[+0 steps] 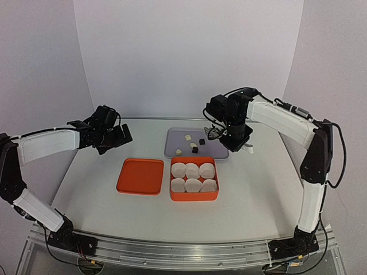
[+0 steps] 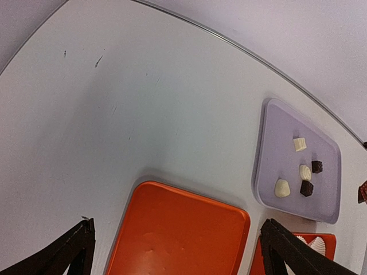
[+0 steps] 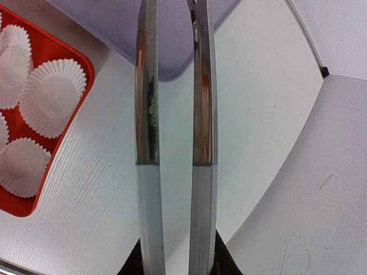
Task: Pack the chocolate
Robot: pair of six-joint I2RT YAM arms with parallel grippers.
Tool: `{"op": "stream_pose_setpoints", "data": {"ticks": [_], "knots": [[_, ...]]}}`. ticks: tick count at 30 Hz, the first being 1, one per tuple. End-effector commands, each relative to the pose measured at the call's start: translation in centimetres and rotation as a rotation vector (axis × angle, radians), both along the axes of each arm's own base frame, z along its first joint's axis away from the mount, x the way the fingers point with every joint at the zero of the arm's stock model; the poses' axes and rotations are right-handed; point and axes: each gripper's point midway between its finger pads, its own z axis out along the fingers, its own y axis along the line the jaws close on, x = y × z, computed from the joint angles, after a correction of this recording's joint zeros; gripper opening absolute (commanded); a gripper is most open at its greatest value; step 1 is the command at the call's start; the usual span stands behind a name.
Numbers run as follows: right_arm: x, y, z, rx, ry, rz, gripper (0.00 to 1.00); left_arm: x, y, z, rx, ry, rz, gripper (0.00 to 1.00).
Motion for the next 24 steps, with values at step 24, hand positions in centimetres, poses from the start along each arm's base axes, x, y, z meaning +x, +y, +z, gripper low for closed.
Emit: {"op": "stream_pose_setpoints", "data": {"ticks": [24], "knots": [[-19.1,-2.5,0.0,-0.031,0.363,0.068,0.0,-0.8,-0.1,-0.3,-0.057,-0.004,-0.003,1.0]]}}
